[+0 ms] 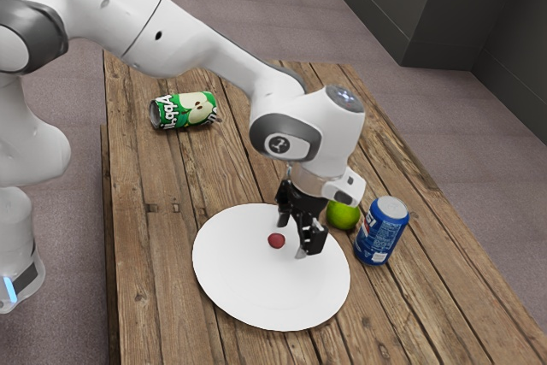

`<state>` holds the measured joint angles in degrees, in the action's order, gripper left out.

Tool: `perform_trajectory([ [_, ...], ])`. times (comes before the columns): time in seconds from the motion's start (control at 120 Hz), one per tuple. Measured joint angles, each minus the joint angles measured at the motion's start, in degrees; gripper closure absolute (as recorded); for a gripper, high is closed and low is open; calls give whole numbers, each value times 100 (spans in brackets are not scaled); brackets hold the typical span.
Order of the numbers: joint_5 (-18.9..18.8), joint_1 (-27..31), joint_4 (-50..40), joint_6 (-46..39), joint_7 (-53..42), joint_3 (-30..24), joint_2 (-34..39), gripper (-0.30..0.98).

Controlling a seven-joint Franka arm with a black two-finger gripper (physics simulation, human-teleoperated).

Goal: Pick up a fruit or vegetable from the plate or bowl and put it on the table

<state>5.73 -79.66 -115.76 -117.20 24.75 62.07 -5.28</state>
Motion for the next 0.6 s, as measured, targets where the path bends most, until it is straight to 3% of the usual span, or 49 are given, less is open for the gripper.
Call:
perform_trajectory([
  [0.6, 22, -103, -229, -188, 286, -2, -10, 15],
])
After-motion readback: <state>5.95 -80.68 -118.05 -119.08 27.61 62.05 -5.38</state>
